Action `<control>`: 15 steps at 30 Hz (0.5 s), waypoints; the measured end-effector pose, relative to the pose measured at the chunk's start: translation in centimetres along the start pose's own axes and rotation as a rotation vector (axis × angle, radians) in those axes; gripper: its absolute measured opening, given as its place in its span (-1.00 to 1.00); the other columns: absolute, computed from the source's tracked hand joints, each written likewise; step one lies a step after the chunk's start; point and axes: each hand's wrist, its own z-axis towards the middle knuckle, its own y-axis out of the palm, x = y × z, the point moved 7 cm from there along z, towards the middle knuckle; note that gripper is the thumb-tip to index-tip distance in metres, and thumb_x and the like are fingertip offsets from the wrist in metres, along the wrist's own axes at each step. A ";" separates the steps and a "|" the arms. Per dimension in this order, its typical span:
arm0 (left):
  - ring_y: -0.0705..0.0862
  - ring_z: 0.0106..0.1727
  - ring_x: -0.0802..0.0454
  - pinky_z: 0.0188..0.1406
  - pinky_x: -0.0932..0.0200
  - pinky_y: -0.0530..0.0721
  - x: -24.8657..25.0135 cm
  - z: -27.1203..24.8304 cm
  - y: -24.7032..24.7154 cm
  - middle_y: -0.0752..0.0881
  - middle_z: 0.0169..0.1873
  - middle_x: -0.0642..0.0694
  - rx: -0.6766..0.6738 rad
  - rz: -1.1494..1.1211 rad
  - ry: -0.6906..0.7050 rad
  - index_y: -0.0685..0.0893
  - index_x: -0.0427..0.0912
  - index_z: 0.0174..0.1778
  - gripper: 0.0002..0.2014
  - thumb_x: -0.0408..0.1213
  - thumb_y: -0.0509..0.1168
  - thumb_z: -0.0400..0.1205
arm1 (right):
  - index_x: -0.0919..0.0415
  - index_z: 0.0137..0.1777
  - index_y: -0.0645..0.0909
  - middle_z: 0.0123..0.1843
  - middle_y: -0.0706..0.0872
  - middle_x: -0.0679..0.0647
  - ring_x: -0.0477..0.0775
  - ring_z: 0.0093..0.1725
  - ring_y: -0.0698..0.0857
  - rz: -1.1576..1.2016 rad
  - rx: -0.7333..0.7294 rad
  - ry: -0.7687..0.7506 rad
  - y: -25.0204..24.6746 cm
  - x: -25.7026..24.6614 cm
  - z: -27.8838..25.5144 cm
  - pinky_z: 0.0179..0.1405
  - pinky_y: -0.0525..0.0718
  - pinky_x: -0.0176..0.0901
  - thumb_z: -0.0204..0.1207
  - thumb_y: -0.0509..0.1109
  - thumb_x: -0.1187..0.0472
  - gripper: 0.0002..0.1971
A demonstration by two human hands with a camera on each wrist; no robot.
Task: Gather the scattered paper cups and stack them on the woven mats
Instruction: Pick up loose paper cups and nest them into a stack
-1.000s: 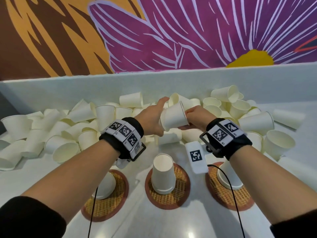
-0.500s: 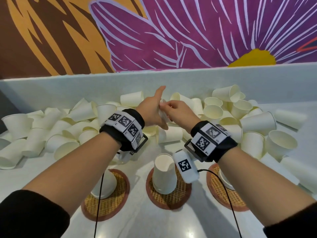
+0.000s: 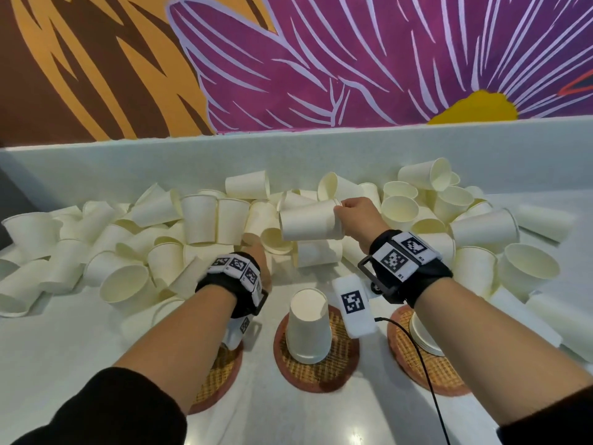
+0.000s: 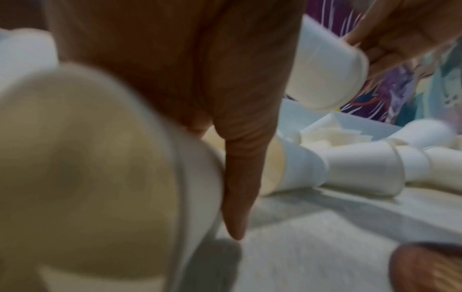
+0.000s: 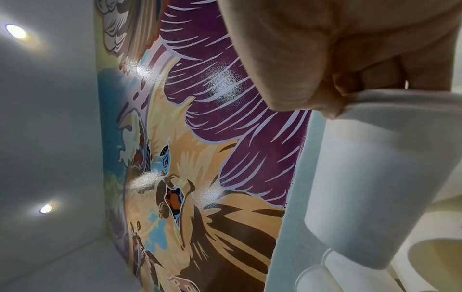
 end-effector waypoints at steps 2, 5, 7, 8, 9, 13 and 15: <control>0.59 0.34 -0.24 0.24 -0.01 0.59 -0.3 0.1 0.5 0.55 0.36 -0.29 -0.011 -0.016 -0.014 0.31 -0.30 0.49 -0.24 -0.26 0.52 0.42 | 0.22 -0.18 0.47 -0.21 0.40 0.18 0.11 -0.18 0.38 0.013 -0.014 0.012 0.0 0.3 0.2 -0.17 0.36 -0.10 0.54 0.16 0.36 -0.89; 0.53 0.38 -0.27 0.27 -0.02 0.53 -0.6 0.4 -2.1 0.50 0.39 -0.32 0.104 -0.321 -0.048 0.22 -0.24 0.54 -0.21 -0.19 0.49 0.47 | 0.29 -0.24 0.48 -0.25 0.42 0.18 0.14 -0.15 0.42 0.002 0.001 0.025 -0.7 0.5 0.5 -0.14 0.41 -0.05 0.53 0.15 0.38 -0.86; 0.55 0.34 -0.27 0.18 0.04 0.52 -1.0 -0.5 -5.6 0.54 0.36 -0.31 0.322 -0.676 -0.053 0.27 -0.24 0.51 -0.24 -0.13 0.48 0.46 | 0.33 -0.23 0.52 -0.24 0.46 0.19 0.17 -0.12 0.46 0.011 0.015 0.034 -0.9 0.4 0.6 -0.07 0.52 -0.01 0.52 0.15 0.39 -0.84; 0.56 0.33 -0.26 0.15 0.08 0.50 -1.6 -1.1 -7.1 0.55 0.35 -0.29 0.424 -0.840 -0.082 0.29 -0.26 0.49 -0.25 -0.08 0.47 0.47 | 0.34 -0.21 0.53 -0.20 0.49 0.21 0.19 -0.09 0.48 0.023 0.013 0.034 -0.9 0.2 0.5 0.04 0.60 0.04 0.52 0.14 0.40 -0.84; 0.56 0.33 -0.24 0.14 0.11 0.47 -2.0 -1.7 -8.4 0.55 0.37 -0.26 0.497 -0.998 -0.120 0.29 -0.28 0.49 -0.24 -0.03 0.45 0.49 | 0.36 -0.16 0.55 -0.15 0.50 0.23 0.21 -0.07 0.51 0.032 0.007 0.028 -0.7 -0.2 0.4 0.19 0.64 0.16 0.52 0.14 0.40 -0.85; 0.60 0.22 -0.21 -0.05 0.05 0.62 -2.0 -2.9 -9.5 0.54 0.32 -0.18 0.421 -1.536 -0.278 0.25 -0.25 0.55 -0.18 0.12 0.38 0.49 | 0.45 0.01 0.59 0.11 0.62 0.38 0.44 0.23 0.60 0.109 -0.051 -0.019 0.8 -2.1 -0.7 0.29 0.57 0.37 0.55 0.17 0.36 -0.80; 0.63 0.15 -0.20 -0.34 0.07 0.68 -0.5 -3.8 -9.6 0.57 0.27 -0.20 0.335 -1.647 -0.205 0.31 -0.24 0.51 -0.24 0.07 0.40 0.48 | 0.32 -0.14 0.55 0.14 0.61 0.41 0.48 0.27 0.58 0.182 -0.108 -0.061 2.1 -3.6 -1.7 0.29 0.57 0.38 0.57 0.17 0.37 -0.86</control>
